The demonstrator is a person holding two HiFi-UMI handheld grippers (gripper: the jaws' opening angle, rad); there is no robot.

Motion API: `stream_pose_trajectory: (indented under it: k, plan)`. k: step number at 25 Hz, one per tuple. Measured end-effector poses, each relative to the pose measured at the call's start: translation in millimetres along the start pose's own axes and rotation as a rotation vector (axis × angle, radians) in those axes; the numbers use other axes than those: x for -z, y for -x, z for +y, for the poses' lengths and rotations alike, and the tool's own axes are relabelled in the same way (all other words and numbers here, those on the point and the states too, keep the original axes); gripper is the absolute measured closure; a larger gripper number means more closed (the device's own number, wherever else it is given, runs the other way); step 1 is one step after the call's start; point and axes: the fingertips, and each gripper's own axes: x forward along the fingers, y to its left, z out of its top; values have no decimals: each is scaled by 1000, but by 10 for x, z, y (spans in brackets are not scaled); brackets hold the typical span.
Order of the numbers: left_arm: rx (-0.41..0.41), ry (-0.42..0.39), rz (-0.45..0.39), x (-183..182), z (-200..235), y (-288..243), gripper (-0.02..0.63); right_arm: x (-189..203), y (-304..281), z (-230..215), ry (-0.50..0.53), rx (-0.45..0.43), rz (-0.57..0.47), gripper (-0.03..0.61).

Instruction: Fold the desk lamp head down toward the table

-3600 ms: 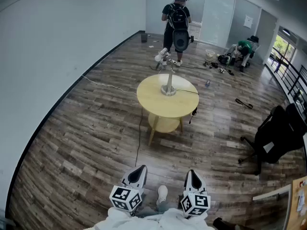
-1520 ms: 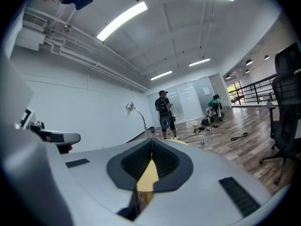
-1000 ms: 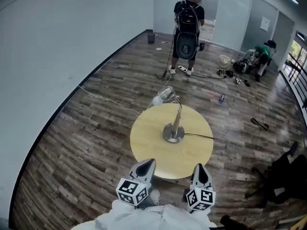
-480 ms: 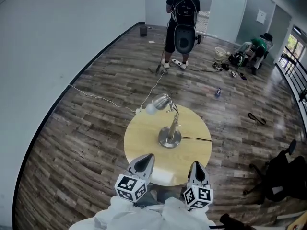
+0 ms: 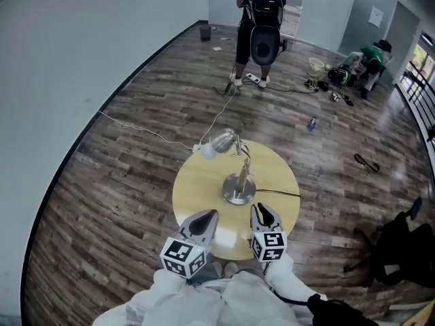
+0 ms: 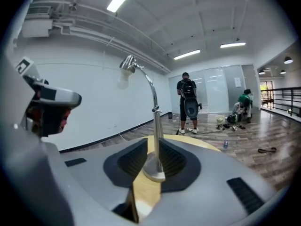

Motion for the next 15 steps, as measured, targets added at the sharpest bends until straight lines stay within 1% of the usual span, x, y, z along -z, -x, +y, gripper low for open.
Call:
stream_pose_trajectory:
  k: [1, 2, 7, 11, 13, 15]
  plan:
    - [1, -4, 7, 0, 10, -25, 612, -11, -185, -7, 29, -25, 5, 489]
    - [1, -10, 14, 1, 19, -47, 612, -40, -362, -19, 51, -43, 7, 462]
    - [-12, -11, 35, 15, 62, -89, 612, -330, -1022, -79, 112, -67, -24, 462]
    - [-36, -3, 45, 60, 139, -63, 612, -396, -1357, -116, 139, -56, -14, 460]
    - [-44, -17, 33, 24, 171, -40, 612, -402, -1421, -119, 146, -66, -9, 460]
    - [-47, -47, -9, -94, 215, -28, 612, -405, -1431, -129, 131, -77, -13, 457]
